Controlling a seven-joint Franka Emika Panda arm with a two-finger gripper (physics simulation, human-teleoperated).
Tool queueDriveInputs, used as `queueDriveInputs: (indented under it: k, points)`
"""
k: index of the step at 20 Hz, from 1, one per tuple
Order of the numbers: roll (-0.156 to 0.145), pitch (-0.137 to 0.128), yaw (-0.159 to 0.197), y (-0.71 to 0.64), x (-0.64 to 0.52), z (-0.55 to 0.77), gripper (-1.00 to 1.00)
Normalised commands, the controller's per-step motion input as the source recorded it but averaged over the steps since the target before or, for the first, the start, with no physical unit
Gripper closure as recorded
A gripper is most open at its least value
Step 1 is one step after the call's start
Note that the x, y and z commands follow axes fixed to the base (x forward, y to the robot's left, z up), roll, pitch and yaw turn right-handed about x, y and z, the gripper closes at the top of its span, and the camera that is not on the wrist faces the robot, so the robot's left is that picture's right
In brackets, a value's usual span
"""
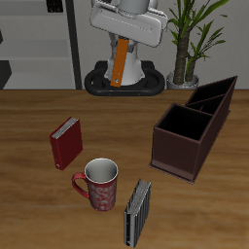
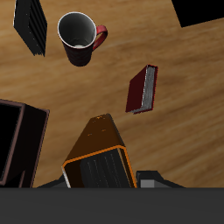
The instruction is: Place the orange book into the left desk caddy's right compartment
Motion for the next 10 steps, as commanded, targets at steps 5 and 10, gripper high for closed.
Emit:
queueDriveInputs:
  k: [5,10]
  points:
    - [0.056,-0.009,-0.012,0.55,0.01,0.08,1.00]
    - [0.021,-0.016,-0.075,0.40,-0.02,0.16,1.00]
